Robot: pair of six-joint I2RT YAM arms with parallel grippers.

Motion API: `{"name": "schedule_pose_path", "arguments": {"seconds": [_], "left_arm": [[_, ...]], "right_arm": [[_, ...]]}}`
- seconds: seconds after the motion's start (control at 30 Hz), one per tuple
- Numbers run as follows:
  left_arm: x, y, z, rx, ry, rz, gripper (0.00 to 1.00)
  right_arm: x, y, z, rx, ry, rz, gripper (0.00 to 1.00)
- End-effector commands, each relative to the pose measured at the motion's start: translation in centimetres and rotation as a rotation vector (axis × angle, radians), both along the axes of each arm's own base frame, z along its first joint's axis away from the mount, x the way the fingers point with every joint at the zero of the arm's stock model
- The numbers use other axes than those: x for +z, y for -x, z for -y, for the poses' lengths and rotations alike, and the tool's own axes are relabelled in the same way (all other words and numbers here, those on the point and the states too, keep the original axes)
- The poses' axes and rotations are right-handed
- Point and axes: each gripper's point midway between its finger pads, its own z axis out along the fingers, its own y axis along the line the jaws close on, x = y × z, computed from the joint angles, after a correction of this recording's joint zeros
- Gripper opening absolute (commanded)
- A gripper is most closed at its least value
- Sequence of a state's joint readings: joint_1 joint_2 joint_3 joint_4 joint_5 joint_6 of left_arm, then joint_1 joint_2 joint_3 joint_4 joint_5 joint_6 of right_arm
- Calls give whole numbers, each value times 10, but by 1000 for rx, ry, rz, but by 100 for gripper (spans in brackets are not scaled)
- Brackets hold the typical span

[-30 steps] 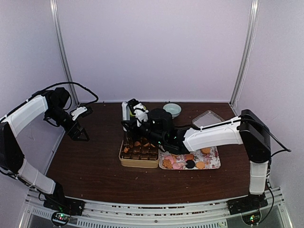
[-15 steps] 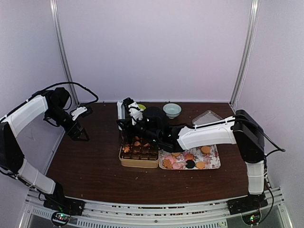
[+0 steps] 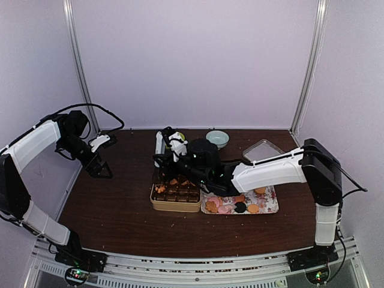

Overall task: Pack the cookies
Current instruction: Adjust the fake cookies in the empty pocket of the box.

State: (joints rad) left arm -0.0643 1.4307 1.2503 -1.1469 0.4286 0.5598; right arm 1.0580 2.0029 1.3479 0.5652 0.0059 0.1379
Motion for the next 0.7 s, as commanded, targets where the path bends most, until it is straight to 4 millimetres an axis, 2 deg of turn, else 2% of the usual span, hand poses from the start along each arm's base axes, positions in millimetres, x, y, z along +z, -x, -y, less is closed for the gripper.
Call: {"name": "schedule_pose_path", "arguments": {"seconds": [0.0, 0.13, 0.2, 0.4, 0.67], "left_arm": [[14, -4, 1, -8, 18, 45, 96], [16, -5, 1, -6, 21, 47, 96], [16, -4, 1, -7, 22, 48, 96], [15, -5, 1, -7, 19, 48, 96], [14, -5, 0, -6, 18, 41, 96]], "right_arm": [[29, -4, 20, -54, -23, 45, 29], [46, -5, 23, -59, -52, 66, 30], [51, -6, 22, -60, -60, 72, 34], [47, -6, 13, -52, -68, 56, 41], [39, -5, 6, -44, -48, 50, 40]]}}
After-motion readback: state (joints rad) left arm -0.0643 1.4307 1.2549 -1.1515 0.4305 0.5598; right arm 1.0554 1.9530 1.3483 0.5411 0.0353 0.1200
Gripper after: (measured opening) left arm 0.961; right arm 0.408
